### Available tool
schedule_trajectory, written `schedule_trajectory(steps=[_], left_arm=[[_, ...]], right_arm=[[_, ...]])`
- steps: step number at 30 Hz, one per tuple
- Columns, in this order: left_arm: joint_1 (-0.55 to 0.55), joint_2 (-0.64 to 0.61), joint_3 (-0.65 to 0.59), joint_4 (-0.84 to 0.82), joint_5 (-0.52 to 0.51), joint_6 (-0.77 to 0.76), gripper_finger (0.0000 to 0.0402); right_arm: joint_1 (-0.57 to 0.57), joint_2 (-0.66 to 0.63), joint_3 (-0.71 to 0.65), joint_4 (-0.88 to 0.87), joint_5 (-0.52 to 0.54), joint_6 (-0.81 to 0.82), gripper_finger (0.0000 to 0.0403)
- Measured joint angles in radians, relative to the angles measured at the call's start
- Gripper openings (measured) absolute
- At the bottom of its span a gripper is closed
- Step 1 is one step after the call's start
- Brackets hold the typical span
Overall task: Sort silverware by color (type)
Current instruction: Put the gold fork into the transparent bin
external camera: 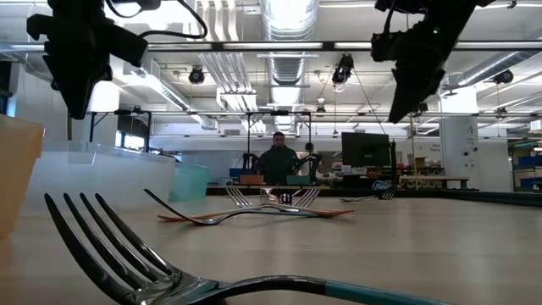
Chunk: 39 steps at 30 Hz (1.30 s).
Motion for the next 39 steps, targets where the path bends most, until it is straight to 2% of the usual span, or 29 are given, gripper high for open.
schedule_trajectory(steps=[3,5,7,9,16,19,24,32,39], left_arm=[[-0.003,-0.002,0.000,0.002,0.015,0.001,0.0013],[-0.004,-0.011,0.000,-0.002,0.072,0.001,0.0012],[-0.005,-0.024,-0.001,-0.003,0.123,-0.002,0.0012],[-0.008,-0.032,-0.002,-0.001,0.126,-0.012,0.0013],[-0.015,-0.031,-0.002,-0.054,0.156,-0.027,0.0014],[-0.015,-0.031,-0.003,-0.069,0.116,-0.025,0.0014],[-0.015,-0.008,-0.003,0.017,0.099,-0.009,0.0014],[-0.015,0.083,-0.004,0.285,0.091,0.130,0.0015],[-0.015,0.207,-0.004,0.283,0.087,0.173,0.0015]], right_arm=[[0.000,0.000,-0.012,-0.024,-0.116,0.044,0.0080],[0.009,0.000,-0.024,-0.035,-0.181,0.078,0.0079],[0.024,0.000,-0.040,-0.037,-0.227,0.114,0.0080],[0.045,0.000,-0.060,-0.038,-0.247,0.140,0.0082],[0.101,0.000,-0.140,-0.038,-0.246,0.224,0.0081],[0.113,0.000,-0.164,-0.039,-0.246,0.228,0.0077],[0.114,0.000,-0.175,-0.036,-0.245,0.230,0.0080],[0.114,0.000,-0.175,0.004,-0.245,0.231,0.0076],[0.116,0.000,-0.175,0.006,-0.244,0.230,0.0080]])
